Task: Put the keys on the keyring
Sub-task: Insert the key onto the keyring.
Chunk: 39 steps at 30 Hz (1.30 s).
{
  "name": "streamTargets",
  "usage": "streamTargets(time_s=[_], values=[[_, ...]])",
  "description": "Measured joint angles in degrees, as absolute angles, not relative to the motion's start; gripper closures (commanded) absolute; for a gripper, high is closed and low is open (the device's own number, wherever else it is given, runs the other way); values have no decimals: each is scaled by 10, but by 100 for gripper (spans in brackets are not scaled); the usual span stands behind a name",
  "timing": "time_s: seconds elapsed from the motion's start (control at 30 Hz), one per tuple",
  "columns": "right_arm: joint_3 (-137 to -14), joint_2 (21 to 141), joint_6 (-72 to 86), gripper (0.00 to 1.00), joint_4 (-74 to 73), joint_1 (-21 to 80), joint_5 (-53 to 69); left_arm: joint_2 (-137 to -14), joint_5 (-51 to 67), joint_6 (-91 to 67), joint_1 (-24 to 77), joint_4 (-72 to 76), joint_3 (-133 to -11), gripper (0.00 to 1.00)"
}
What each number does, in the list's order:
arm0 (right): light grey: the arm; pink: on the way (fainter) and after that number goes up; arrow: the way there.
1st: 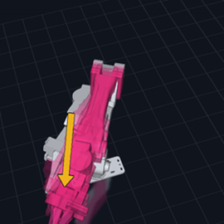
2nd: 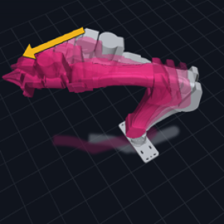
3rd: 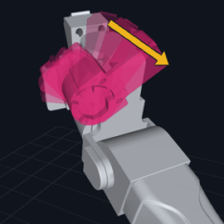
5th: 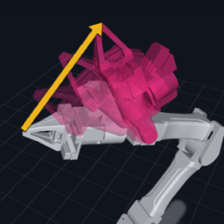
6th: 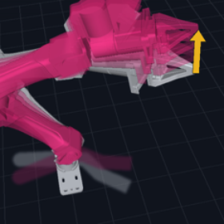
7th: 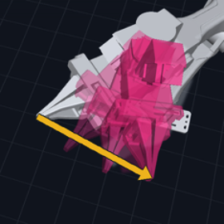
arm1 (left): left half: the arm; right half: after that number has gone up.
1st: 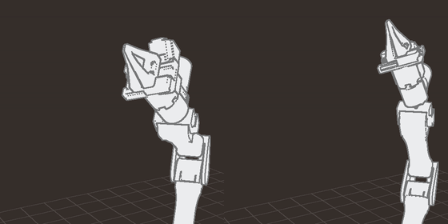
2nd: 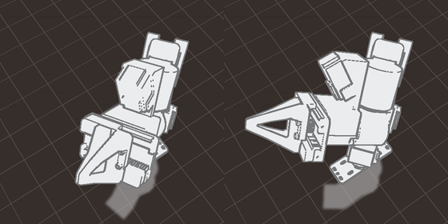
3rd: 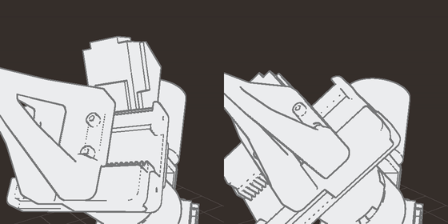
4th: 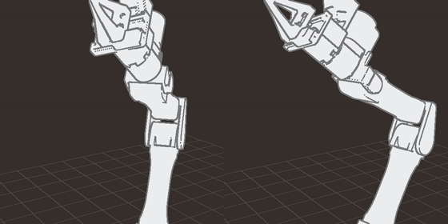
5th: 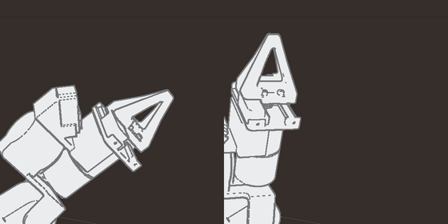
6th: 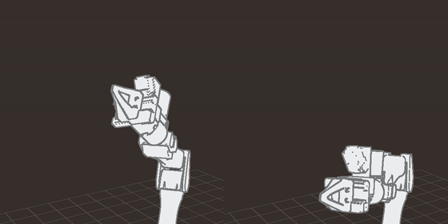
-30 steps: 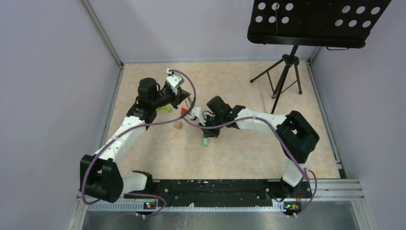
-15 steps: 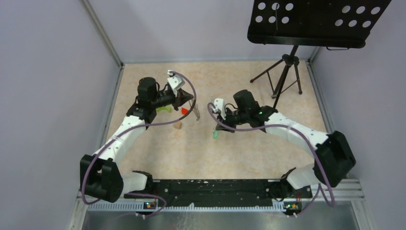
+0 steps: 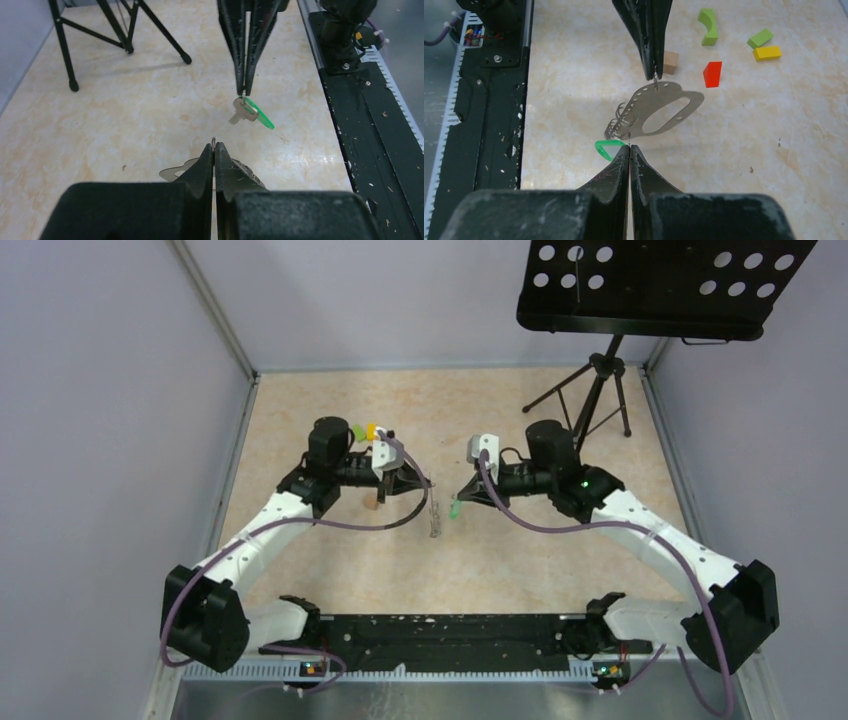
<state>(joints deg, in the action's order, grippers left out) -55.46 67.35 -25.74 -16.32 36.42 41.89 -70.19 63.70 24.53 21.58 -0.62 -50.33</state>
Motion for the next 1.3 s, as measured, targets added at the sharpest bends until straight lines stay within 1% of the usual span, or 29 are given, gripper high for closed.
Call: streamTargets(time_s=[0.23, 0.63, 1.3], values=[[-548, 674, -253, 100, -163, 361, 463, -688, 636, 303, 277, -17, -484, 100], [-539, 689, -248, 100, -167, 361, 502, -680, 604, 331, 305, -9, -456, 100], [-539, 715, -212, 100, -144, 361, 470, -680, 556, 314, 327, 4, -453, 100]])
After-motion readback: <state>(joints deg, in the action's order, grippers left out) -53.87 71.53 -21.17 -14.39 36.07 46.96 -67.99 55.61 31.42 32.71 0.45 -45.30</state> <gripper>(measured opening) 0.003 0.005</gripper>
